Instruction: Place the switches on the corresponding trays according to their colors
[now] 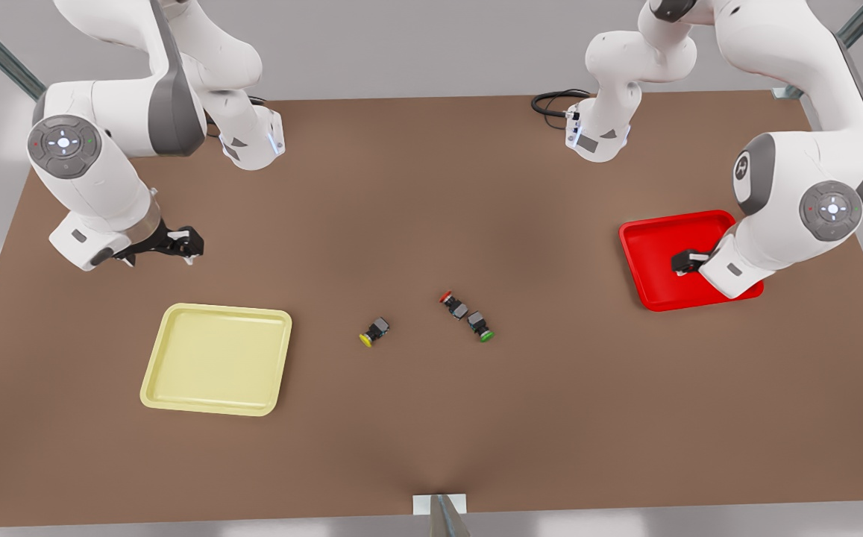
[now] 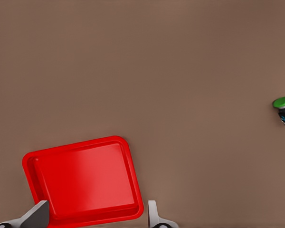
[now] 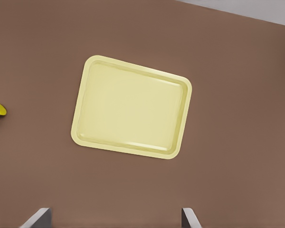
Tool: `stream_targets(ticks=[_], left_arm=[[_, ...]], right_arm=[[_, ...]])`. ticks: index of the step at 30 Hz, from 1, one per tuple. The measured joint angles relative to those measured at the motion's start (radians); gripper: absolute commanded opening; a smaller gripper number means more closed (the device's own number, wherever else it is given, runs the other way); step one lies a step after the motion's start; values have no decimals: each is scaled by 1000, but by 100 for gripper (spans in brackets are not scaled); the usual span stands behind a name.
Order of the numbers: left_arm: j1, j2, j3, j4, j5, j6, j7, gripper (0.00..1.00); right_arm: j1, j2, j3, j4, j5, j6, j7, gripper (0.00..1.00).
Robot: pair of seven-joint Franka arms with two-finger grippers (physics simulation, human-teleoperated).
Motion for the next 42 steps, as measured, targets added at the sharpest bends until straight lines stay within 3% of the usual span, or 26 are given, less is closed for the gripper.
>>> stream_targets(ticks=[3,6,7,10,15,18,20,24,28,33,42], left_arm=[[-51,19,0,19,-3,-10,-9,100],[-141,122,-2,94,-8,-8,-173,100],[-159,167,-2,135,-9,-10,-222,100],[-205,294,-1,228,-11,1,-284,100],[-271,434,12,342,-32,25,-481,100],[-332,477,10,344,-47,68,-518,100],[-363,538,9,403,-54,84,-579,100],[-390,584,6,399,-60,185,-605,100],[-405,623,3,393,-82,260,-611,100],[-406,655,3,395,-106,304,-640,100],[-374,646,9,355,-241,304,-866,100]], right_arm=[[24,70,19,1,4,0,161,100],[211,195,26,2,66,27,611,100],[248,225,26,-11,118,80,766,100],[350,261,25,-244,232,479,1138,100],[376,393,14,-289,318,718,1152,100],[509,457,-94,-282,400,801,1155,100],[527,501,-113,-262,402,850,1152,100],[524,563,-181,-197,402,863,1105,100],[528,598,-193,-159,403,865,1093,100],[673,612,-319,-187,486,941,1082,100],[723,618,-373,-222,519,952,1030,100]])
